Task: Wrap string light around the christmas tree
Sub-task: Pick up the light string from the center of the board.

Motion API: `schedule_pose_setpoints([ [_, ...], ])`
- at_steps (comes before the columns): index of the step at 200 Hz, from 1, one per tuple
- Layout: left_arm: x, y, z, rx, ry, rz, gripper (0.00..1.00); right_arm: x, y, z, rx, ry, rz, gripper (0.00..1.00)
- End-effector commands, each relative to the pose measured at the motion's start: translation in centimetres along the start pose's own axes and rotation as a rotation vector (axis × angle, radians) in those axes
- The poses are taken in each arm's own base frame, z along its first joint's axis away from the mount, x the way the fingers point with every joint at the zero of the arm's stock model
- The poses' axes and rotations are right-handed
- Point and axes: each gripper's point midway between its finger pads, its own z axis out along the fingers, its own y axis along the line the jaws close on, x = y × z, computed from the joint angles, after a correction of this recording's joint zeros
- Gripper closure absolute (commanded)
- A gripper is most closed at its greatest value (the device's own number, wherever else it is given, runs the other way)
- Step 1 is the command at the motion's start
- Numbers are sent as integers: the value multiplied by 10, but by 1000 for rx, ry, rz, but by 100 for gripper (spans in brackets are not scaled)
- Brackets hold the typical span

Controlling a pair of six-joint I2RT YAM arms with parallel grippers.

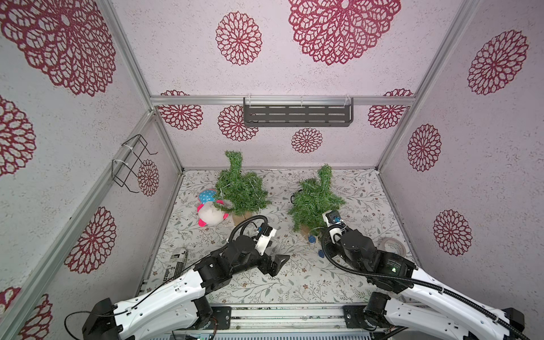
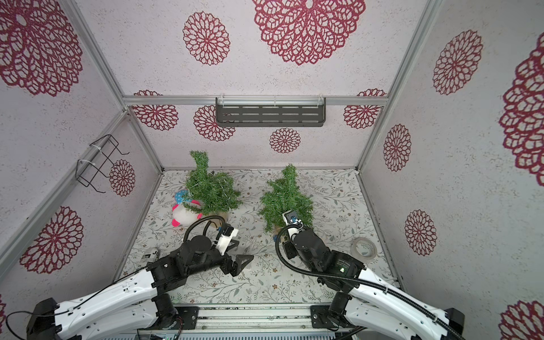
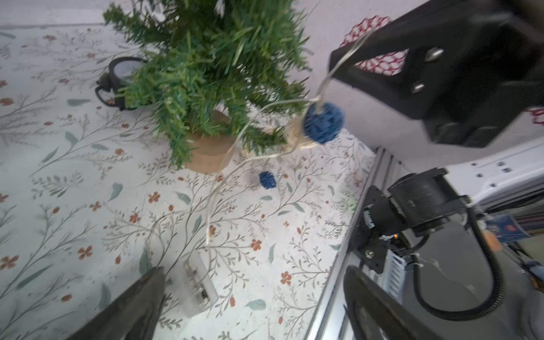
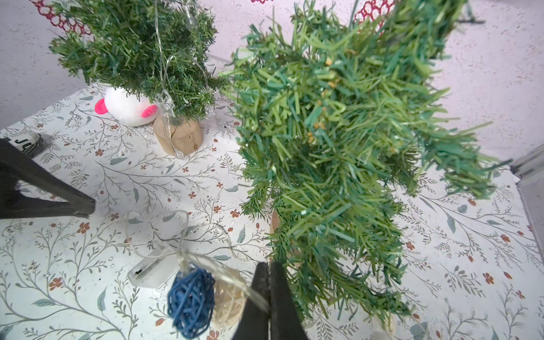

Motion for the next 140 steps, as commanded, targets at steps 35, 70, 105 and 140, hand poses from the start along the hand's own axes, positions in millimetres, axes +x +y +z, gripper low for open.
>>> schedule_pose_setpoints([
  [35, 16, 25, 2, -117, 70, 55, 14, -23, -8, -10, 11, -60, 48, 100],
  [70, 8, 30, 15, -133, 40, 110, 12, -26, -2, -15, -36, -61, 42, 100],
  [105, 1, 19, 50, -71, 25, 207, 19, -37, 0, -23, -64, -97, 60, 100],
  [140, -8, 19, 83, -48, 46, 249, 37, -41, 1, -30, -92, -121, 76, 100],
])
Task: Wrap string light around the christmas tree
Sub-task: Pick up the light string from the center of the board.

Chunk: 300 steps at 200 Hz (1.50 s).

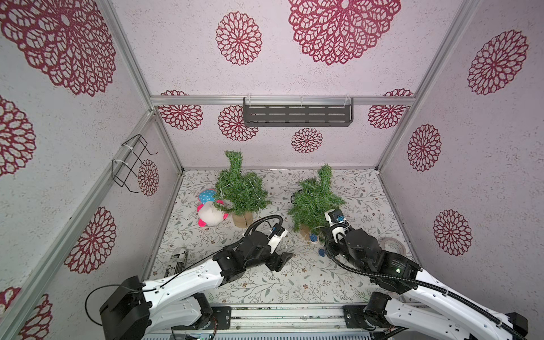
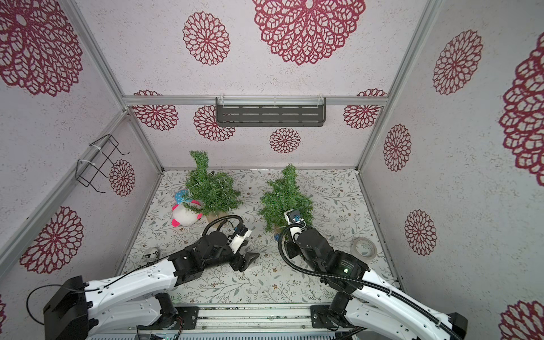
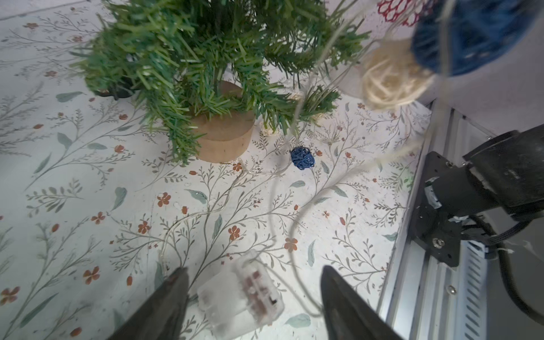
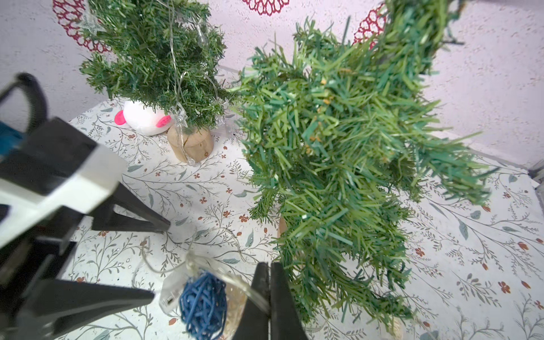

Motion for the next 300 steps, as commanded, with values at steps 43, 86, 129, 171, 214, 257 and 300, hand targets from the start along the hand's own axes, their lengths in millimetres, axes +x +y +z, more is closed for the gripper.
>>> schedule_pose_setpoints([
  [43, -52, -25, 27, 145, -143, 35, 36, -30, 5, -18, -66, -108, 71, 100],
  [86, -14, -16, -6, 130, -101, -17, 31, -28, -3, -21, -25, -90, 44, 100],
  [129, -8, -27, -25, 193, -111, -57, 18, -23, 2, -16, -47, -76, 54, 100],
  [171, -43, -39, 16, 220, -142, 22, 20, -27, 5, -15, -58, -79, 46, 100],
  [214, -56, -58, 40, 315, -154, 18, 28, -22, 7, -9, -59, -69, 41, 100],
  [257, -37, -56, 38, 320, -146, 11, 36, -27, 5, -10, -56, -86, 48, 100],
  [300, -49, -63, 69, 336, -102, 2, 43, -29, 8, -12, -74, -82, 57, 100],
])
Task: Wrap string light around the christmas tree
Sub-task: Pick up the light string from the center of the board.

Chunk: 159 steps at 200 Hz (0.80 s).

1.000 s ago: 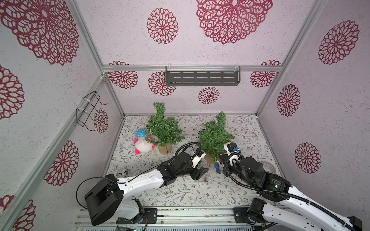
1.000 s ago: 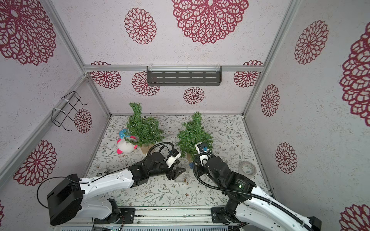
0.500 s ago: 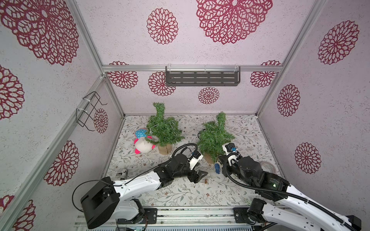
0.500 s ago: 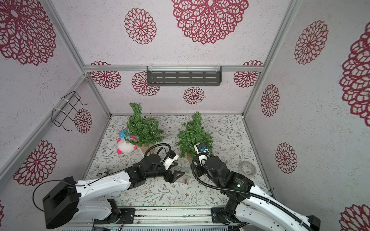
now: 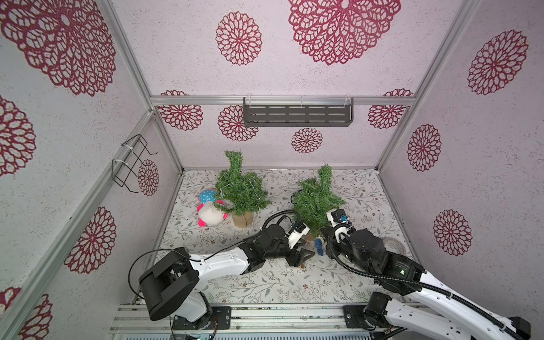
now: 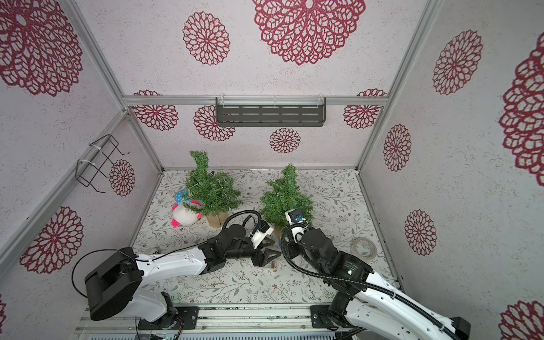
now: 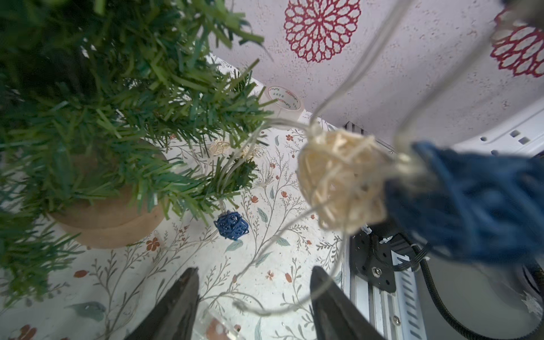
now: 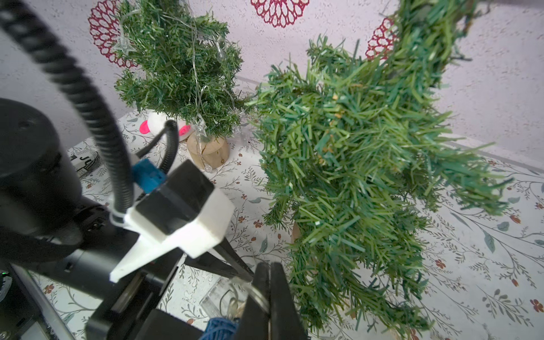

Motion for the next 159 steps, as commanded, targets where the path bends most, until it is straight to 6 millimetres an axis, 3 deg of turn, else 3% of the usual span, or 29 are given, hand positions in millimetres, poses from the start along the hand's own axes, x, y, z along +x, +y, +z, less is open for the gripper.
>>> schedule_pose_setpoints([
  [1, -13, -5, 16, 36, -8, 7, 43, -23, 0, -9, -9, -63, 29, 100],
  [18, -14, -6, 21, 49, -23, -5, 52, -23, -2, -12, -4, -77, 31, 100],
  [35, -11, -7, 16, 43, 11, -20, 76, -22, -6, -13, 8, -79, 33, 100],
  [93, 3, -11, -60, -61, 88, 23, 100, -19, 1, -5, -24, -79, 39, 100],
  [139, -39, -23, -130, -170, 98, 87, 100, 17, 22, 21, -113, 26, -4, 100],
  [151, -45, -17, -155, -253, 106, 117, 100, 25, 29, 26, -152, 27, 4, 92],
  [159, -53, -15, -171, -297, 89, 134, 100, 30, 33, 27, -180, 29, 2, 79],
])
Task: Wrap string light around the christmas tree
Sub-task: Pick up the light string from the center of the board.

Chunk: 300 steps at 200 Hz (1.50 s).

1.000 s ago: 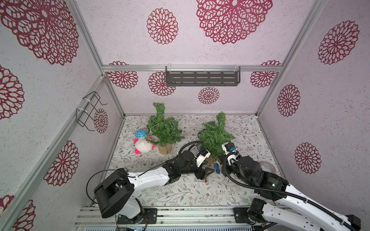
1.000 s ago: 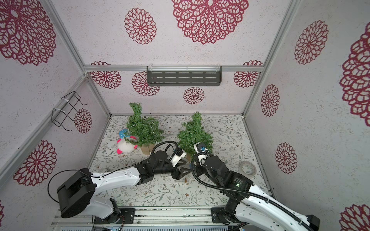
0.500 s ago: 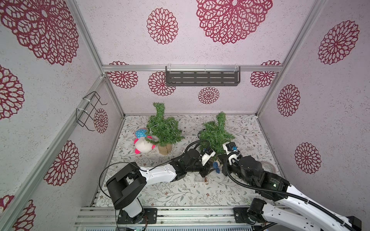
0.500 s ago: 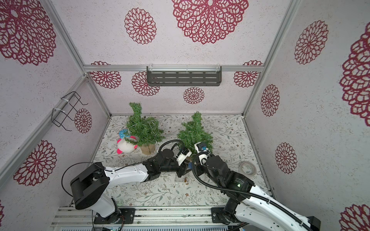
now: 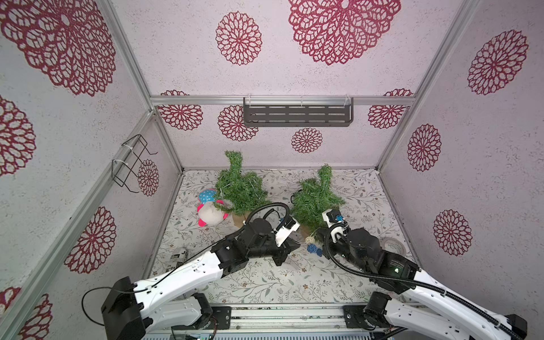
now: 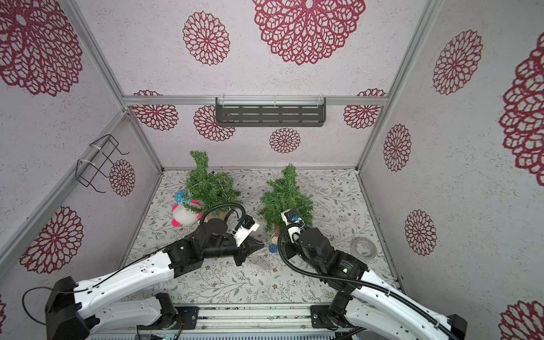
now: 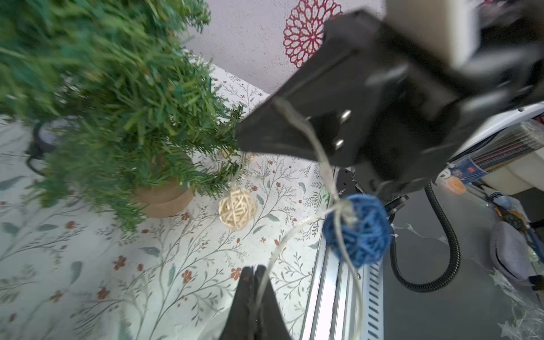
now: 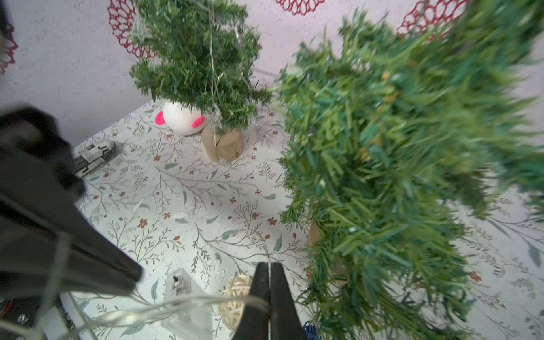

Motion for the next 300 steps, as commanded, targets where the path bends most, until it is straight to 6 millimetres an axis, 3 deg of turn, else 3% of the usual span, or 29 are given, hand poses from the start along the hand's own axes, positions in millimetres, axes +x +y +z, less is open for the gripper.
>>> schedule_pose_setpoints([
  [1, 7, 22, -47, -169, 80, 61, 100, 3, 16, 6, -99, -25, 8, 77],
  [15, -12, 21, -69, -191, 36, 82, 100, 10, 24, 6, -150, -15, -13, 50],
  [30, -36, 12, -86, -177, -5, 100, 100, 20, 24, 2, -162, 13, -57, 40],
  [44, -56, 4, -99, -163, -34, 110, 100, 29, 8, -3, -86, 32, -78, 35],
  [68, -75, 1, -113, -174, -45, 140, 100, 43, -33, -13, 119, 44, -18, 35],
  [84, -87, 1, -117, -193, -47, 163, 100, 49, -51, -18, 194, -1, 162, 38],
  [106, -98, -2, -119, -183, -43, 171, 100, 56, -53, -16, 172, -88, 565, 47],
  [121, -102, -5, -118, -168, -36, 177, 100, 81, -64, -12, 220, -102, 857, 53],
  [149, -100, -4, -116, -170, -20, 188, 100, 97, -66, -2, 154, -212, 1172, 41],
  [188, -101, -6, -117, -164, -7, 196, 100, 126, -71, 16, 149, -241, 1438, 32],
  [218, -104, -8, -116, -148, -9, 193, 100, 123, -73, 22, 148, -303, 1537, 30],
  [264, -107, -12, -117, -132, -14, 189, 100, 129, -69, 38, 139, -319, 1664, 31],
  [300, -107, -16, -121, -123, -21, 184, 100, 122, -80, 46, 186, -428, 1691, 42],
])
